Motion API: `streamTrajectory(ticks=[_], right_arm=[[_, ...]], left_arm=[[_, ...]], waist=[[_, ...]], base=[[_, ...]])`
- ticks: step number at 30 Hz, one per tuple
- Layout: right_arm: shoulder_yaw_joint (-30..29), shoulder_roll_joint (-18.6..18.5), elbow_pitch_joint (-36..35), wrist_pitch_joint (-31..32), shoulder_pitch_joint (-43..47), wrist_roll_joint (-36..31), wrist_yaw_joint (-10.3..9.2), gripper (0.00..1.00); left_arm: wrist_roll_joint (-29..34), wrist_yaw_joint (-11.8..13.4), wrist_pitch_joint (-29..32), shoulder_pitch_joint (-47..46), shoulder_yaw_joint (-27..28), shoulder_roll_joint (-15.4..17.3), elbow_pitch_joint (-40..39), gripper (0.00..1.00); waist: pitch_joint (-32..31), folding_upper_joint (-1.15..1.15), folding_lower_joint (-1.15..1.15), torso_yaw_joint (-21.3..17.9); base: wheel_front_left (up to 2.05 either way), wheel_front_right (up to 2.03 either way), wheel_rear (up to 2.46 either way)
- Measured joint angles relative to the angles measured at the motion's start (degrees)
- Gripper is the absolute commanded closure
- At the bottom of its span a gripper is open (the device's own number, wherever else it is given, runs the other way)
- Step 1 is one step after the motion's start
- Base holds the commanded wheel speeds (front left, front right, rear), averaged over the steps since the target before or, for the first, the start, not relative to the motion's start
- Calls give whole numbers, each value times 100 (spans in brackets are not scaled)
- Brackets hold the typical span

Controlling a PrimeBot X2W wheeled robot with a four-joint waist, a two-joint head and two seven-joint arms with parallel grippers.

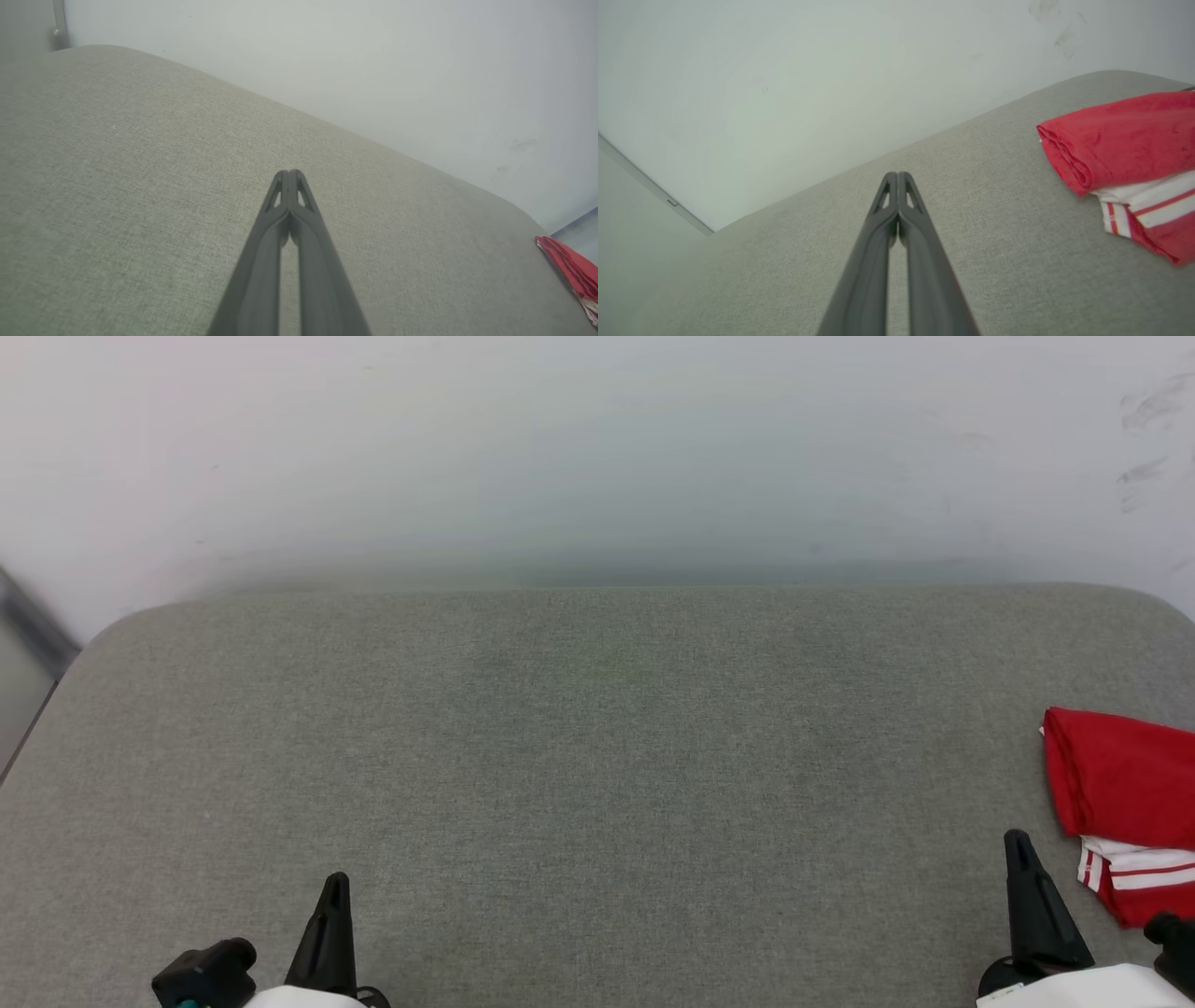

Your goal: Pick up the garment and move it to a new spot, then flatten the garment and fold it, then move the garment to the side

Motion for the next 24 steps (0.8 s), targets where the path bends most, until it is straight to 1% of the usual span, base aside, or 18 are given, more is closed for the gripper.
streamTrajectory(ticks=[13,24], right_arm=[[1,-11,158,277,-191,1198,0,100],[-3,-18,269,480,-395,2063,-1,100]], left_arm=[[-1228,-73,299,-221,118,0,148,100],[-2132,-129,511,-417,178,-1,249,100]], waist=[[25,0,0,-14],[46,0,0,-26]], base=[[0,0,0],[0,0,0]])
